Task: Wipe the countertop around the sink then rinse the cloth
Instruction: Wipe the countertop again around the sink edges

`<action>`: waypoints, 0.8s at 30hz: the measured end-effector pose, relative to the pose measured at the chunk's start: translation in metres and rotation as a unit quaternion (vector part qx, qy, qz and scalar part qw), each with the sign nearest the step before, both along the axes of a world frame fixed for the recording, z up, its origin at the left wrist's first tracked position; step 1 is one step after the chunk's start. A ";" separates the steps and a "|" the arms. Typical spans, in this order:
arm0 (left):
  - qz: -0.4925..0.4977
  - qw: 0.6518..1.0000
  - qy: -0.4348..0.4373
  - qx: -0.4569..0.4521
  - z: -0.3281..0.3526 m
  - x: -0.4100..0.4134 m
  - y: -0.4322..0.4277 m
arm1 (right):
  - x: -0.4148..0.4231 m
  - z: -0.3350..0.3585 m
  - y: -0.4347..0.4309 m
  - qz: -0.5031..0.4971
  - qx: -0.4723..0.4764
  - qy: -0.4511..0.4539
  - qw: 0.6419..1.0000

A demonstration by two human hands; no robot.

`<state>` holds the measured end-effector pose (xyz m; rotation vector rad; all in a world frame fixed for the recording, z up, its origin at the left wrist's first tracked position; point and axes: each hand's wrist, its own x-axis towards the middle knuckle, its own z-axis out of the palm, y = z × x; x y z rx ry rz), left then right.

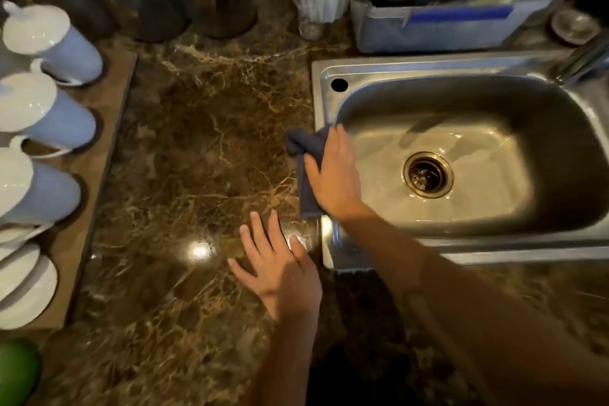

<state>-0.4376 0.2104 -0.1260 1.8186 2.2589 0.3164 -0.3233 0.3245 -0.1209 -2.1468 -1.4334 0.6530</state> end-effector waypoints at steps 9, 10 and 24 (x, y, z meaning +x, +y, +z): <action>0.006 0.997 -0.082 0.012 0.005 -0.005 0.000 | 0.058 0.055 -0.173 0.277 -0.112 -0.159 0.941; 0.008 0.996 -0.088 0.014 0.006 -0.005 0.000 | 0.067 0.057 -0.175 0.256 -0.133 -0.142 0.947; 0.024 0.998 -0.057 0.017 0.008 0.002 0.001 | 0.054 0.034 -0.121 0.163 -0.074 -0.045 0.983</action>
